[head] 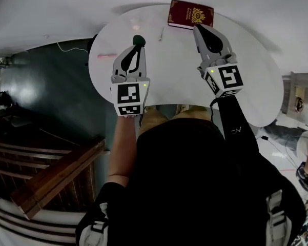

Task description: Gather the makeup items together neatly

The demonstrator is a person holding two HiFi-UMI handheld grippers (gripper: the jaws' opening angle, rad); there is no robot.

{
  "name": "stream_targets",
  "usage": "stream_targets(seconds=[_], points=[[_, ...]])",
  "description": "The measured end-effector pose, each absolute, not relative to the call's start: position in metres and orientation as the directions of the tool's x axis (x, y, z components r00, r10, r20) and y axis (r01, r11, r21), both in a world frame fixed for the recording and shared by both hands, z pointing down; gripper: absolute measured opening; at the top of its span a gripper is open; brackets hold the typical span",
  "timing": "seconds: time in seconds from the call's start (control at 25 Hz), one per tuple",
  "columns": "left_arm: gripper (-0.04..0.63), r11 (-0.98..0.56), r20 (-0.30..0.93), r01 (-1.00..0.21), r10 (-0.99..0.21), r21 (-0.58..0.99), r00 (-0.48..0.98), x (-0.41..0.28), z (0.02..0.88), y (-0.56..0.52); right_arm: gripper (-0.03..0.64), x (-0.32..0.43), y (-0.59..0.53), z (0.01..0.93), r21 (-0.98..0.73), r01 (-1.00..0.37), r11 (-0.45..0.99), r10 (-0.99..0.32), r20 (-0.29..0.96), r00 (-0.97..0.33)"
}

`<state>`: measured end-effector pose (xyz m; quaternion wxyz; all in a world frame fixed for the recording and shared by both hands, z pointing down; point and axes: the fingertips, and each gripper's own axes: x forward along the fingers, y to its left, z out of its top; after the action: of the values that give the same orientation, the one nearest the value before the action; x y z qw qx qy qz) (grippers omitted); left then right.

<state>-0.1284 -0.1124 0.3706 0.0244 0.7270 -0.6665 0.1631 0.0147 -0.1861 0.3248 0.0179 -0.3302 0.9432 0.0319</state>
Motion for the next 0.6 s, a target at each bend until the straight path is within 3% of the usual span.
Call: stream_targets(seconds=[0.2, 0.36, 0.6], points=[[0.028, -0.223, 0.269, -0.957, -0.948, -0.185, 0.169, -0.106, 0.370, -0.139, 0.005, 0.043, -0.194, 0.310, 0.043, -0.709, 0.704, -0.703, -0.100, -0.704], [0.028, -0.312, 0.298, -0.935, -0.920, -0.166, 0.255, -0.085, 0.383, -0.158, 0.005, 0.071, -0.193, 0.322, 0.040, -0.774, 0.632, -0.773, -0.039, -0.633], [0.028, -0.493, 0.508, -0.851, -0.788, -0.181, 0.348, -0.045, 0.476, -0.174, 0.005, 0.101, -0.193, 0.331, 0.036, -0.836, 0.547, -0.837, -0.008, -0.547]])
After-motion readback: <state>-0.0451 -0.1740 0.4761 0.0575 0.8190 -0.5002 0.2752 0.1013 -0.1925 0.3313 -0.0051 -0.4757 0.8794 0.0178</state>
